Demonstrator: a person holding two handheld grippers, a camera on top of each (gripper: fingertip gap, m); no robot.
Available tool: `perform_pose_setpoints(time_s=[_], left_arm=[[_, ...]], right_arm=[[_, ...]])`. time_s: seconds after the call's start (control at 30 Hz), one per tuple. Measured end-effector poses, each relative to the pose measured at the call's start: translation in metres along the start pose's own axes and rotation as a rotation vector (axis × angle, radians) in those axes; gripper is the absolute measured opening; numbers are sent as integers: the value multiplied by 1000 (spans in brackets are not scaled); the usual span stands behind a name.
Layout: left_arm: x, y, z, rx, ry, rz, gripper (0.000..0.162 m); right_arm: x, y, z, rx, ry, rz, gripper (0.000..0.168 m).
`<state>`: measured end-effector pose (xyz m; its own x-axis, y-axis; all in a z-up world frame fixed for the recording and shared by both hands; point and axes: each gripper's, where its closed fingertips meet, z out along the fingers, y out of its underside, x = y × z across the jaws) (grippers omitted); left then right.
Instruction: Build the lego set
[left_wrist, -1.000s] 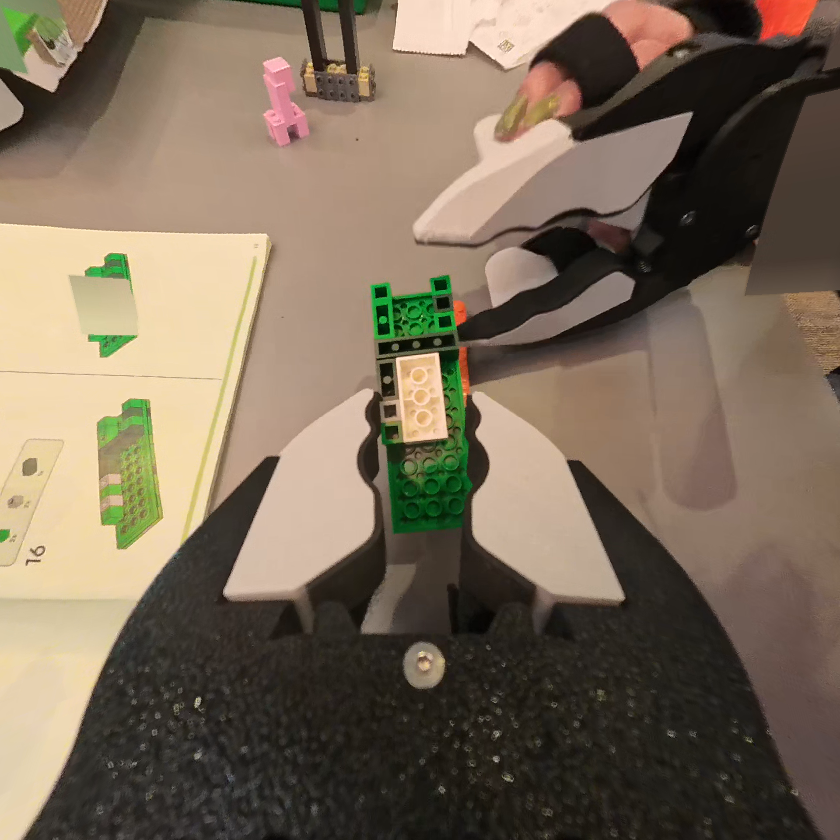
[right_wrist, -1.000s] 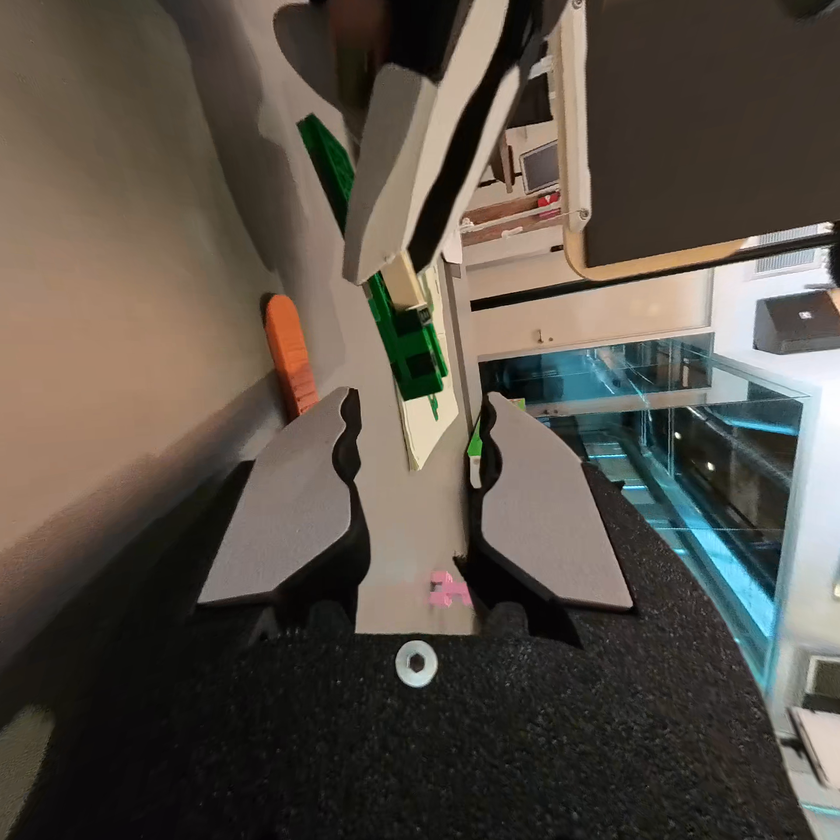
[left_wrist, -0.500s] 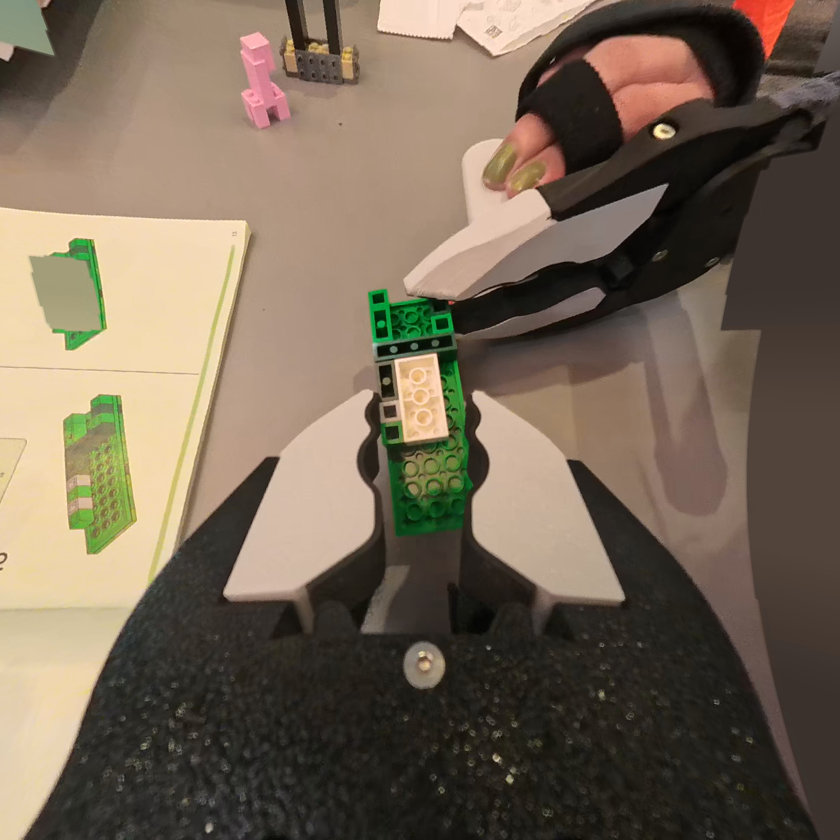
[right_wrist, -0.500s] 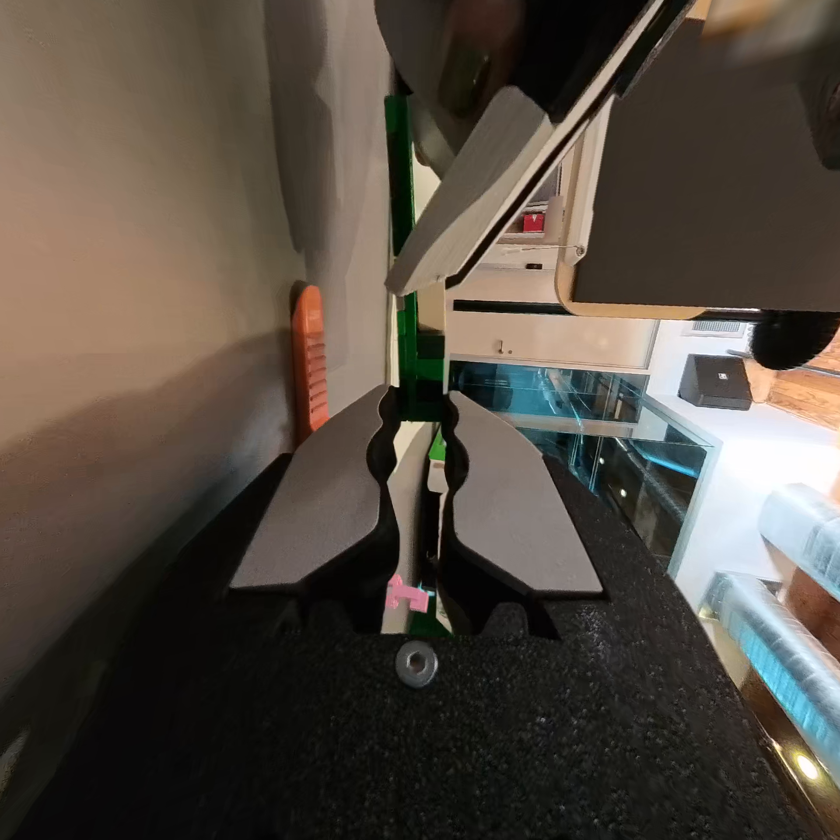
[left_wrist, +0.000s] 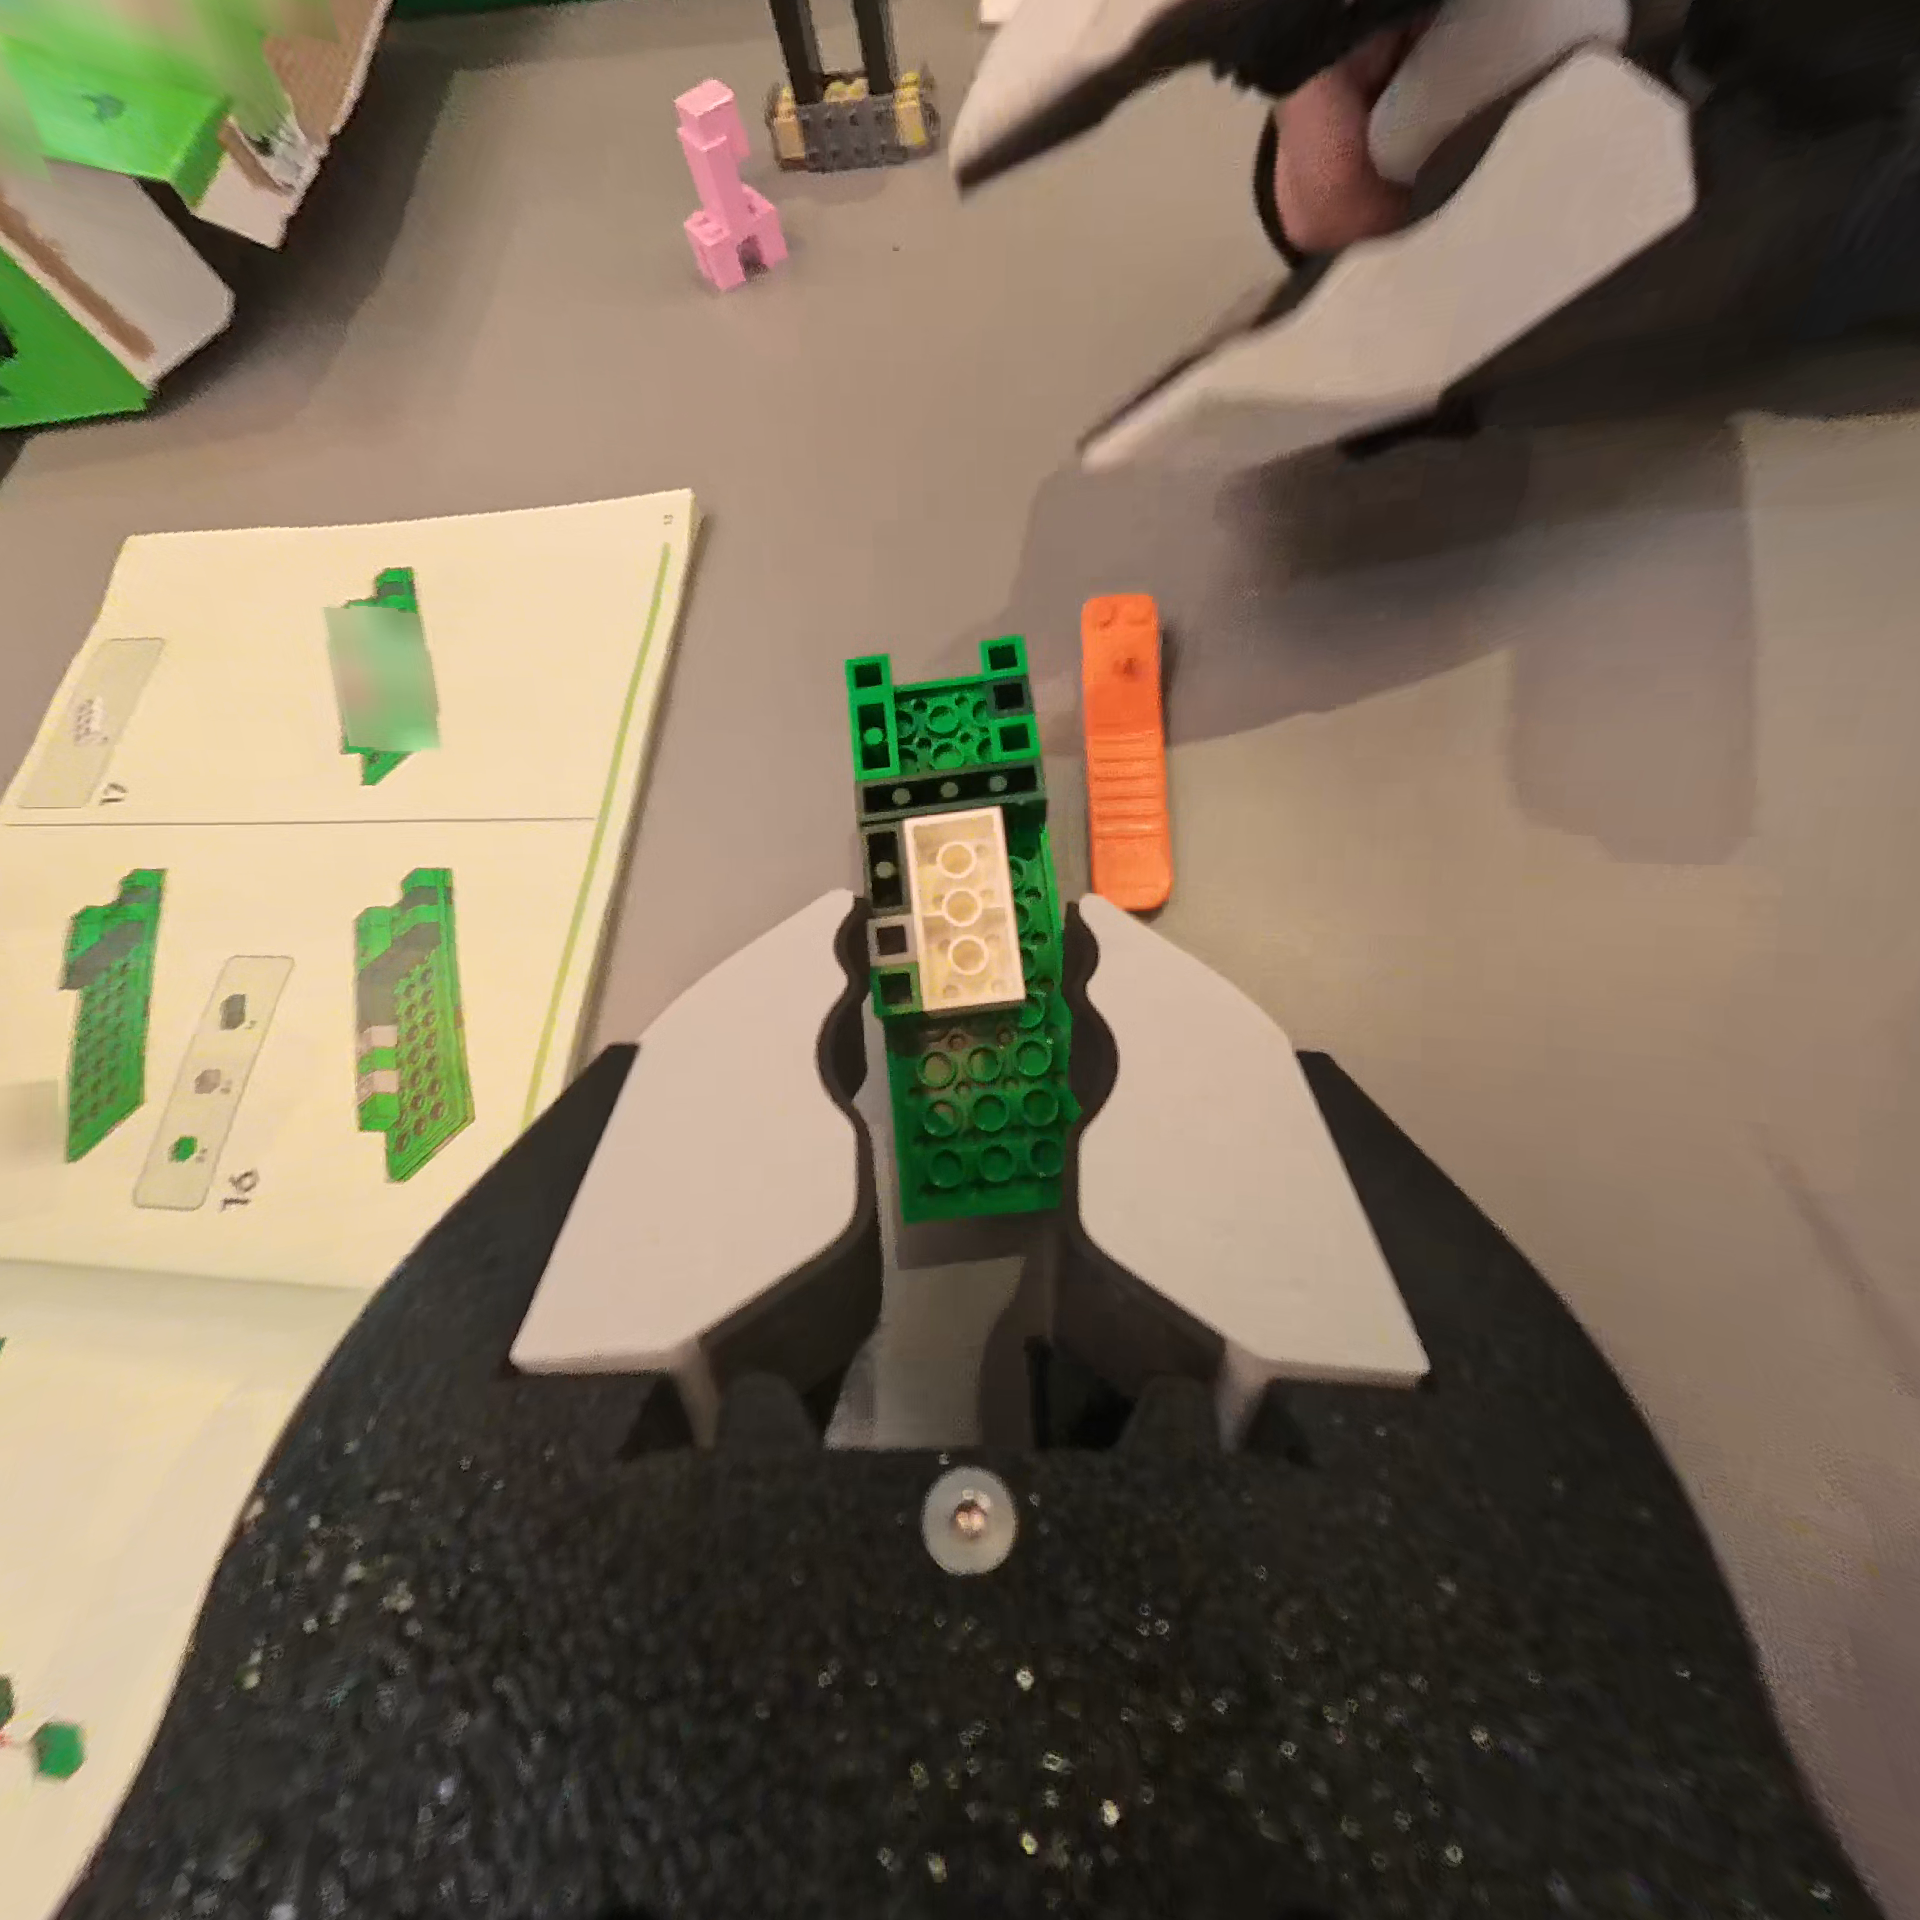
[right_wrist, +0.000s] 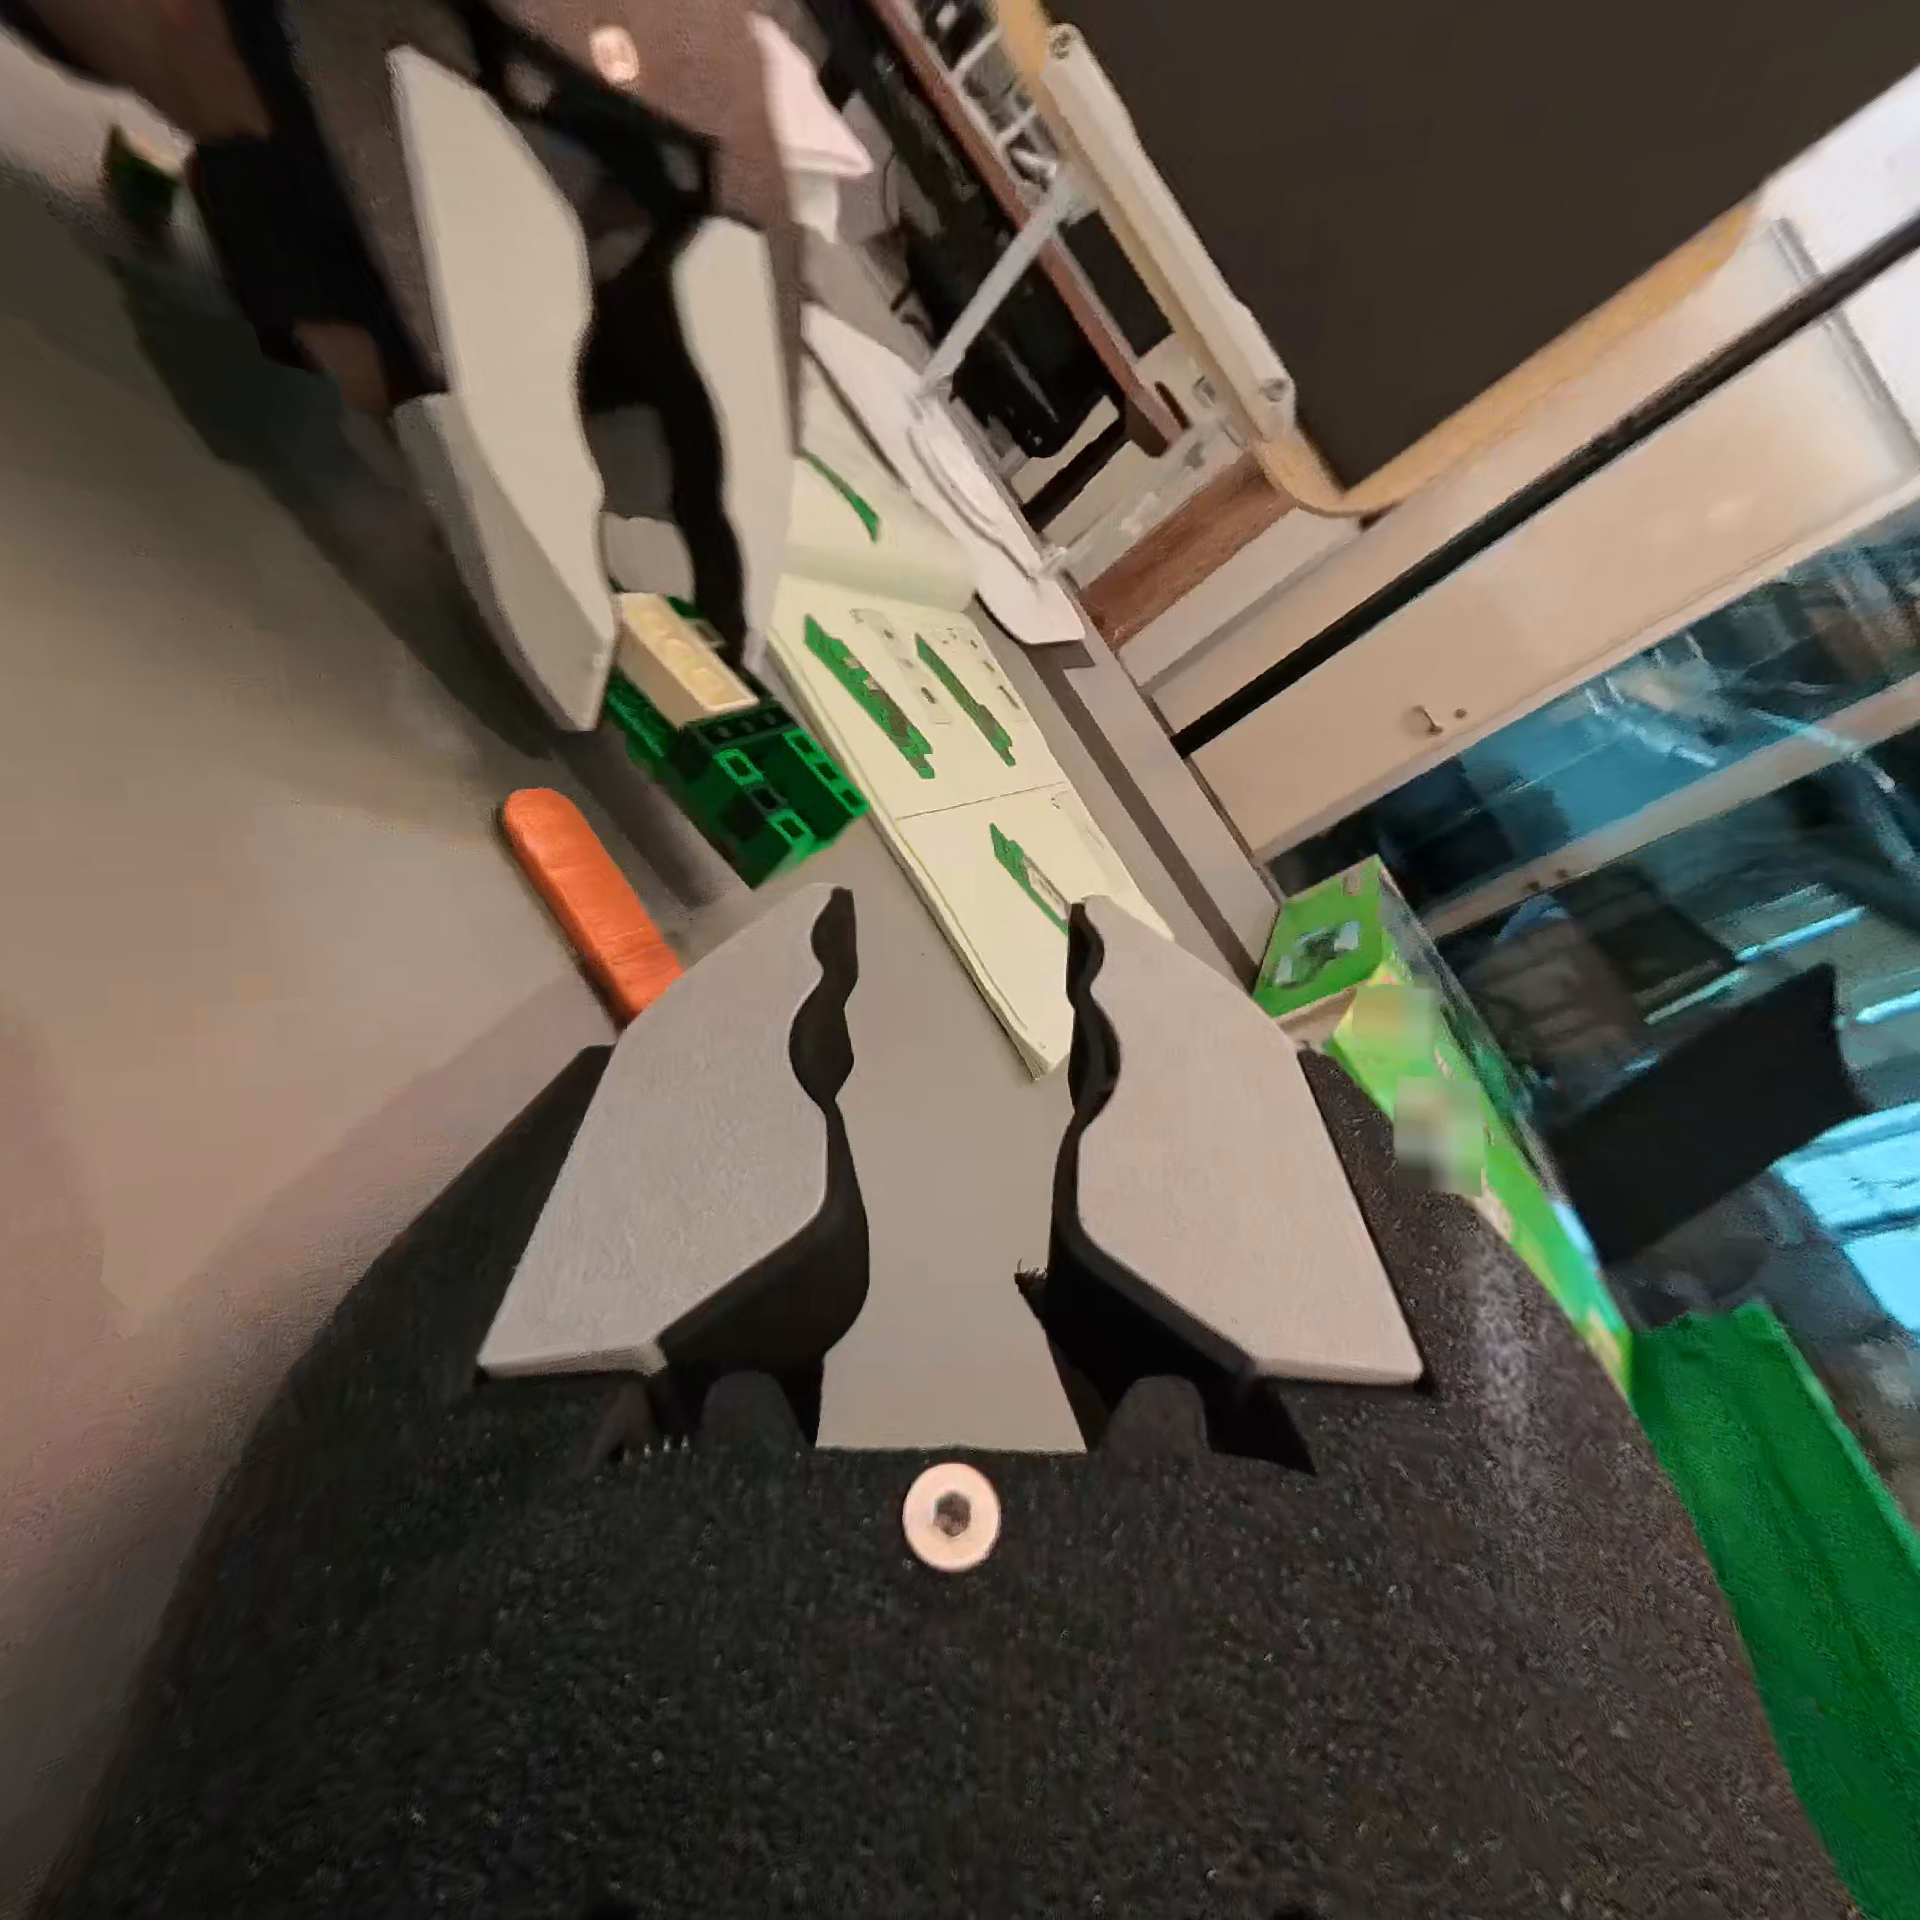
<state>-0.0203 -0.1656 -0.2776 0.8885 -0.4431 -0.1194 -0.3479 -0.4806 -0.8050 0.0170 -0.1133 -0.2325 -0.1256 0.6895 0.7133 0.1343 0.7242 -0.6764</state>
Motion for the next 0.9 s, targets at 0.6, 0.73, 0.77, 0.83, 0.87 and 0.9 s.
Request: perform_pose_setpoints(time_s=[0.6, 0.73, 0.77, 0.83, 0.87, 0.9], left_arm=[[-45, 24, -46, -82, -513, 58, 35], [-61, 38, -55, -164, -631, 46, 35], [-64, 39, -57, -162, -651, 29, 35], [-68, 39, -62, -142, -685, -12, 35], [-70, 40, -64, -131, -694, -34, 35], [-71, 42, -65, -121, -698, -53, 35]], right_arm=[[81, 47, 35, -303, 473, 103, 0], [79, 41, 57, -318, 458, 75, 0], [79, 40, 61, -322, 463, 52, 0], [82, 36, 70, -320, 482, 9, 0], [87, 34, 72, -311, 508, -14, 0], [93, 34, 74, -301, 535, -19, 0]])
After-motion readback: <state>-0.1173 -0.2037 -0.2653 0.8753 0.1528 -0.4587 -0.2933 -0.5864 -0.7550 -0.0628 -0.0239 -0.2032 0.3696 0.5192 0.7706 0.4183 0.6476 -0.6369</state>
